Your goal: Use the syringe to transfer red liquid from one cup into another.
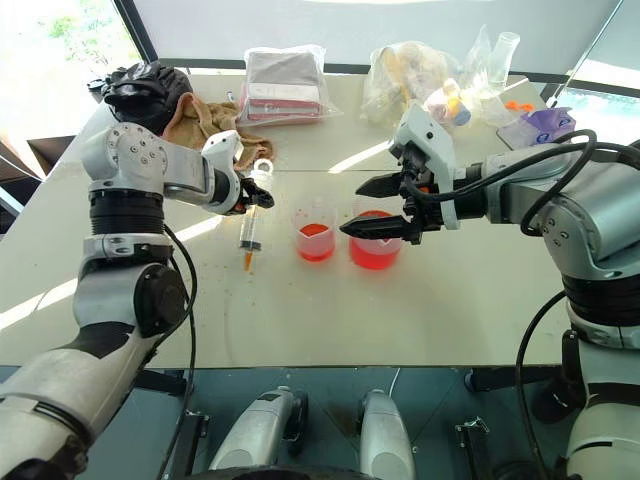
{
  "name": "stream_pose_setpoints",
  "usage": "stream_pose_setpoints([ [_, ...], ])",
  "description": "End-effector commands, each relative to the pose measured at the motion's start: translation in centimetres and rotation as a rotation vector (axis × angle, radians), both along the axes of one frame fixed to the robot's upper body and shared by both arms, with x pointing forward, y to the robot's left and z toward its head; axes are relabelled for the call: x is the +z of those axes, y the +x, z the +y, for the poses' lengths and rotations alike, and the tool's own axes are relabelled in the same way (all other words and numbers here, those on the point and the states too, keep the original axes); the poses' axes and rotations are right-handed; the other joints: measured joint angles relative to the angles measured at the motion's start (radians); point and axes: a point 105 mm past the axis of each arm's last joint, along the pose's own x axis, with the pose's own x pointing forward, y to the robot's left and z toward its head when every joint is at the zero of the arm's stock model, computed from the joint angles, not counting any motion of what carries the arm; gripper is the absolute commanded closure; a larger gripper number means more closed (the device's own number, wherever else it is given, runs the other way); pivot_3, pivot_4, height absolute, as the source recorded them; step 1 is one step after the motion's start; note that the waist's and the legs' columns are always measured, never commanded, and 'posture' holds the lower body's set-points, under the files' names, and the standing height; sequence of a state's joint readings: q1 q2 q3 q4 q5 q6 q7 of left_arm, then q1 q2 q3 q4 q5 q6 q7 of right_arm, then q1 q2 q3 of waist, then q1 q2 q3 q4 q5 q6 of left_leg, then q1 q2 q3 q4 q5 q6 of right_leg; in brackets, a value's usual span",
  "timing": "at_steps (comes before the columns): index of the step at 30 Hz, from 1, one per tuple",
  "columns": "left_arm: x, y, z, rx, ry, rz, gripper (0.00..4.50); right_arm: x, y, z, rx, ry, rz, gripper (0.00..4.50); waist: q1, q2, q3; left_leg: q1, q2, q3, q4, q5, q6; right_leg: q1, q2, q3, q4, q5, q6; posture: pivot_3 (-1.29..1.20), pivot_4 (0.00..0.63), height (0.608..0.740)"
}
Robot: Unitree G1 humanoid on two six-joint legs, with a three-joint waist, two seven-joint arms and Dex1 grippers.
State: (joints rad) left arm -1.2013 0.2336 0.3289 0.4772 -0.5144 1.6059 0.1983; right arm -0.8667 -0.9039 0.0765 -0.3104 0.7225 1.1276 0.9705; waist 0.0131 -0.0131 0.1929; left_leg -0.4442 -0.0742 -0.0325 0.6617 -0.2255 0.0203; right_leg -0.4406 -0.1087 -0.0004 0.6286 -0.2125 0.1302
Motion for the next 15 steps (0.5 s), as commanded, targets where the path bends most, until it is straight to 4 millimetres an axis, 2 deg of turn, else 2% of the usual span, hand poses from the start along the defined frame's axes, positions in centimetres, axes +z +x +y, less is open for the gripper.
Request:
stream_pose_setpoints([
  [1,0.8,-0.1,0.1,0.0,-0.006,-0.04,0.21,0.6,0.0,0.0,0.006,-0.011,-0.047,0.66,0.0,0.0,0.0,0.0,0.0,0.0,0.0,0.0,0.0,0.0,0.0,0.0,0.0,0.0,0.0,0.0,0.15,0.74],
  [2,0.9,-0.1,0.2,0.001,-0.005,-0.046,0.02,0.6,0.1,0.0,0.007,-0.012,-0.048,0.66,-0.001,0.0,0.0,0.0,0.0,0.0,0.0,0.0,0.0,0.0,0.0,0.0,0.0,0.0,0.0,0.0,0.15,0.74],
  [4,1.3,-0.2,0.2,-0.004,-0.016,-0.067,0.02,0.6,0.1,0.0,0.009,-0.013,-0.05,0.66,-0.001,0.0,0.0,0.0,0.0,0.0,0.0,0.0,0.0,0.0,0.0,0.0,0.0,0.0,0.0,0.0,0.15,0.74],
  [8,4.6,-0.4,0.0,-0.051,-0.072,-0.194,0.02,0.3,0.2,-0.2,0.005,-0.02,-0.045,0.66,-0.001,0.0,0.0,0.0,0.0,0.0,0.0,0.0,0.0,-0.001,0.0,0.0,0.0,0.0,0.0,0.0,0.15,0.74],
  [15,7.7,-1.9,2.0,-0.075,-0.073,-0.387,0.02,0.2,0.3,-1.0,-0.008,-0.029,-0.036,0.66,-0.001,0.0,0.0,0.0,0.0,0.0,0.0,0.0,-0.001,0.0,0.0,0.0,0.0,0.0,0.0,0.0,0.15,0.74],
])
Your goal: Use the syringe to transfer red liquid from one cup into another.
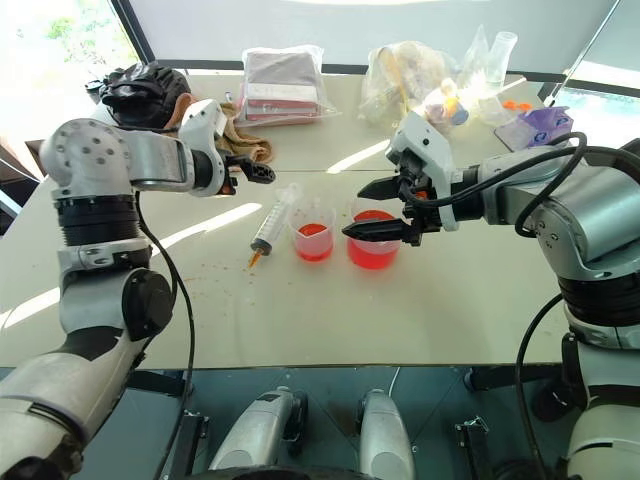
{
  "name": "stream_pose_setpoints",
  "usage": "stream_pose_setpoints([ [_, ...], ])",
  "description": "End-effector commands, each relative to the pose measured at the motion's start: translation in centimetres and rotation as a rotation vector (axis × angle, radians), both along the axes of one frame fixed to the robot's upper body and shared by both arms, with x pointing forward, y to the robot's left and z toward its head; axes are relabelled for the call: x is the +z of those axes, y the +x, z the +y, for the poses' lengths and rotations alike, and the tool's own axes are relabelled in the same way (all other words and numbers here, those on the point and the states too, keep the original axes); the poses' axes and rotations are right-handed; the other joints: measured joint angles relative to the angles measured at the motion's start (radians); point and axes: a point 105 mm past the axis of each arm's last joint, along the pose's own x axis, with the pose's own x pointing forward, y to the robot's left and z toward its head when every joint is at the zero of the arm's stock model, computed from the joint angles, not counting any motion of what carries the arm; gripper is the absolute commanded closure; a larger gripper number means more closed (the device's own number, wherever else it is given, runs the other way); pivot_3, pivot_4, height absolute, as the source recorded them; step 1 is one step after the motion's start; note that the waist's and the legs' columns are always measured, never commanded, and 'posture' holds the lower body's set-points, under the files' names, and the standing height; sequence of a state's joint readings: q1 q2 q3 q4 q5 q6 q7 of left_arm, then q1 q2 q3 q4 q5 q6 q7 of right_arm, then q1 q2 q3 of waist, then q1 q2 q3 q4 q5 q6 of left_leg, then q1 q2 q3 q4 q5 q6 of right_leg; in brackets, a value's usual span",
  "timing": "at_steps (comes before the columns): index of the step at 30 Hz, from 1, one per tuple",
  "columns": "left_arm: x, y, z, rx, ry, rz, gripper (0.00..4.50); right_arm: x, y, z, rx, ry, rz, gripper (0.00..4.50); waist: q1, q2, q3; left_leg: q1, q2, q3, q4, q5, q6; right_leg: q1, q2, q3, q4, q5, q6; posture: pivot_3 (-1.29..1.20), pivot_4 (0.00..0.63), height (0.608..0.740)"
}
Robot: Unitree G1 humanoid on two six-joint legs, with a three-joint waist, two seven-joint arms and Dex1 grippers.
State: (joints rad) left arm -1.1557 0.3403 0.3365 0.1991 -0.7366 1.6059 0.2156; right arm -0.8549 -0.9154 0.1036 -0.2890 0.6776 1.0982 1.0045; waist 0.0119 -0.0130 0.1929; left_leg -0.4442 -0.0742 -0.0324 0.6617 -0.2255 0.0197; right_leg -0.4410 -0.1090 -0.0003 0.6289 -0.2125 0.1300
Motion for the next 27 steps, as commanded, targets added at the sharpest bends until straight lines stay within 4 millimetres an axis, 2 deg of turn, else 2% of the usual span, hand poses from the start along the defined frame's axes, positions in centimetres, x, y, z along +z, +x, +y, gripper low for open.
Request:
stream_pose_setpoints([
  [1,2.1,-1.4,0.9,-0.042,-0.001,-0.138,0.02,1.0,0.0,-0.8,-0.004,-0.004,-0.048,0.66,0.0,0.0,0.0,0.0,0.0,0.0,0.0,0.0,0.0,0.0,0.0,0.0,0.0,0.0,0.0,0.0,0.15,0.74],
  [6,3.4,-3.6,2.8,-0.069,0.056,-0.368,0.02,1.0,-0.1,-1.3,0.0,-0.009,-0.072,0.66,-0.003,0.0,0.0,0.0,0.0,0.0,0.0,0.0,-0.001,0.0,0.0,0.0,0.0,0.0,0.0,0.0,0.15,0.74],
  [12,0.5,-7.0,3.8,-0.262,0.241,-0.491,0.02,-0.4,-0.4,-2.2,-0.004,-0.074,-0.085,0.66,-0.001,0.0,0.0,0.001,0.0,0.002,-0.001,0.0,-0.001,0.0,-0.003,0.001,-0.001,-0.002,-0.005,0.0,0.15,0.74],
  [15,-0.1,-8.4,4.6,-0.307,0.234,-0.499,0.02,-0.8,-0.4,-3.0,-0.013,-0.104,-0.097,0.66,0.002,0.0,0.0,0.0,0.0,0.002,-0.001,0.0,0.0,0.0,-0.004,0.001,-0.003,-0.002,-0.005,0.0,0.15,0.74],
  [20,-0.7,-9.8,5.8,-0.356,0.279,-0.493,0.02,-0.1,-0.2,-3.4,-0.025,-0.097,-0.117,0.66,-0.001,0.001,0.0,0.001,0.001,0.002,-0.001,0.0,0.0,0.002,-0.003,0.0,-0.006,-0.001,-0.007,0.0,0.15,0.74],
  [27,-0.5,-10.0,6.6,-0.355,0.308,-0.504,0.02,0.1,0.3,-3.2,-0.022,-0.095,-0.133,0.66,0.001,0.001,0.0,0.0,0.001,0.002,-0.002,0.0,0.0,0.002,-0.003,0.0,-0.008,-0.001,-0.007,0.0,0.15,0.74],
])
